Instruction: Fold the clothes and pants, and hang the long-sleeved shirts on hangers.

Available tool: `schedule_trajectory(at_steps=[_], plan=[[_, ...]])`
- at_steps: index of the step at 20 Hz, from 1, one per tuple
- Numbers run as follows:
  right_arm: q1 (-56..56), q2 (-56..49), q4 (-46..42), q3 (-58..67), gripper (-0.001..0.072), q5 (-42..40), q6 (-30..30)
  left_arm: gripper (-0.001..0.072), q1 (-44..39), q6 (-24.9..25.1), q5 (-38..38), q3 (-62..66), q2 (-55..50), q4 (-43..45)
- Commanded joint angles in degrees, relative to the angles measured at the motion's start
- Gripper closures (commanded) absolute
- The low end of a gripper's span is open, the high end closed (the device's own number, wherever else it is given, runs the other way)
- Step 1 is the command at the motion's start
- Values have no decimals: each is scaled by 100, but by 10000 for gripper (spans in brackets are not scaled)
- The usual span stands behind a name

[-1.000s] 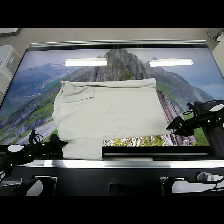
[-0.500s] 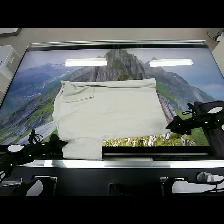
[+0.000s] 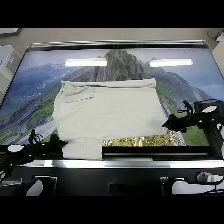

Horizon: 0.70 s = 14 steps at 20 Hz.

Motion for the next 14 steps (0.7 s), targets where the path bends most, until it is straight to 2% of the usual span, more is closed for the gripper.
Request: schedule_trajectory(at_steps=[1,2,3,5,9,11,12,14], plan=[[70,-2,-155,-26,513,223,31,683,-2,2,-2,7,-2,2],[70,-2,-157,-26,554,275,4,683,-2,0,-2,7,-2,2],[70,0,-153,-26,670,321,-4,683,-2,0,0,9,-2,-2],[68,33,50,-24,674,404,-52,684,-2,4,-2,74,0,-83],[146,664,1403,155,679,321,-750,687,-31,131,-20,1001,-2,-101],[542,1051,1268,568,680,46,-752,687,-57,223,24,1799,-4,-101],[837,1178,1095,907,680,-205,-597,687,-74,223,109,2271,-4,-81],[1438,1263,520,1753,680,-955,96,687,-129,223,354,3233,-20,-79]])
